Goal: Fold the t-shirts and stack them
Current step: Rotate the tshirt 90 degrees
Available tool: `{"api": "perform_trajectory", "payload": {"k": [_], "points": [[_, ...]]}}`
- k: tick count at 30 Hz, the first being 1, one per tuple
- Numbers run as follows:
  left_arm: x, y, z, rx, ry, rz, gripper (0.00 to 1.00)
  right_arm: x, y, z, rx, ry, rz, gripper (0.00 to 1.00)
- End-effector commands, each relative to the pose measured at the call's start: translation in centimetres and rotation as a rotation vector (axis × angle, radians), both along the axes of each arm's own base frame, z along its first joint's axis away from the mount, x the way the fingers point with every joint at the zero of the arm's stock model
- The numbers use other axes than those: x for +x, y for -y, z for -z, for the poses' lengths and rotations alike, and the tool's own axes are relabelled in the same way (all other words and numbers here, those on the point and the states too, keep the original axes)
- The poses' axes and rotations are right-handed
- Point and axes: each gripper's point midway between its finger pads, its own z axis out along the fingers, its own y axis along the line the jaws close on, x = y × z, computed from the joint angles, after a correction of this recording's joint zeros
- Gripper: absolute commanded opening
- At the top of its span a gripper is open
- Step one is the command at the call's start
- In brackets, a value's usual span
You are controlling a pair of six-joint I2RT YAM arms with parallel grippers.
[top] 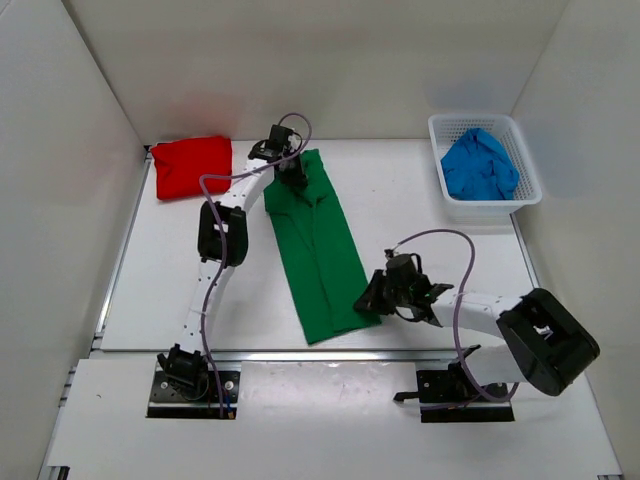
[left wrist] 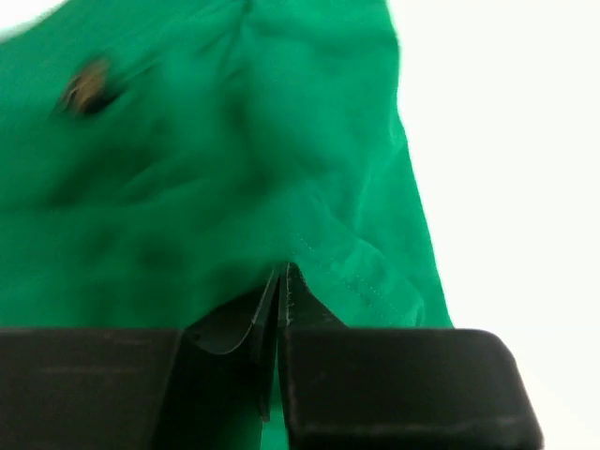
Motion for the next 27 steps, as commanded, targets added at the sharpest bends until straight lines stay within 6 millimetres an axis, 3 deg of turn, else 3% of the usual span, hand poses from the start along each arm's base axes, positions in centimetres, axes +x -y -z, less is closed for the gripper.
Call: {"api": "perform_trajectory", "payload": {"k": [1,2,4,7,9,12,13,14,16,18,19,20,21,22,24,25,26,27], "points": [[-3.7,2.0,1.6,-0.055,-0.117,0.030,0.16,0.4,-2.6,0.2,0.094,-0.037,0.128,0.00],[-4.1,2.3,2.0,-0.030,-0.118,0.042,0.16,0.1,-3.3,0.4,0.099,-0.049,0.102,0.00],[-2.3,3.8,1.0,-0.084,-0.087,0.048,0.18,0.0,-4.9,0.3,0.131,-0.063,0.057,0.00],[-0.8,3.7,0.7,-0.170,-0.092,0.007,0.18,-1.4,-7.0,0.6,0.152,-0.097,-0.012,0.00],[-0.4,3.8,0.6,-0.186,-0.052,0.002,0.18,-2.4,-8.1,0.2,0.148,-0.080,-0.076,0.00],[0.7,3.0,-0.7,-0.180,0.000,-0.034,0.18,-2.6,-9.3,-1.9,0.170,0.004,-0.107,0.00],[1.8,3.2,-2.4,-0.205,0.040,-0.035,0.18,-2.3,-9.0,-2.0,0.155,0.025,-0.098,0.00],[2.0,2.9,-2.7,-0.225,0.033,-0.036,0.21,-2.6,-9.3,-2.6,0.163,0.045,-0.117,0.00],[2.5,3.1,-6.1,-0.272,0.070,-0.023,0.28,-1.7,-9.3,-4.2,0.163,0.145,-0.159,0.00],[2.2,3.5,-9.9,-0.308,0.120,0.010,0.34,-0.3,-9.8,-8.0,0.190,0.301,-0.214,0.04],[1.8,3.8,-13.0,-0.323,0.165,0.030,0.35,0.0,-9.7,-9.2,0.172,0.396,-0.270,0.16],[0.8,3.7,-15.7,-0.342,0.185,0.049,0.34,0.3,-10.4,-11.3,0.174,0.516,-0.338,0.43],[0.2,4.0,-16.9,-0.347,0.198,0.066,0.35,0.6,-10.9,-13.6,0.191,0.584,-0.357,0.56],[-1.3,3.9,-18.7,-0.341,0.201,0.078,0.35,0.7,-10.9,-14.5,0.151,0.652,-0.399,0.69],[-4.4,3.2,-22.6,-0.321,0.225,0.109,0.39,2.1,-11.0,-16.6,0.104,0.721,-0.435,0.84],[-6.3,3.4,-20.3,-0.280,0.164,0.131,0.42,2.7,-10.2,-15.8,0.054,0.719,-0.460,0.80],[-8.8,2.5,-20.2,-0.242,0.139,0.135,0.43,2.6,-10.1,-15.9,0.056,0.716,-0.501,0.58],[-10.9,1.9,-22.8,-0.237,0.185,0.145,0.43,3.6,-9.2,-16.7,0.064,0.719,-0.483,0.07]]}}
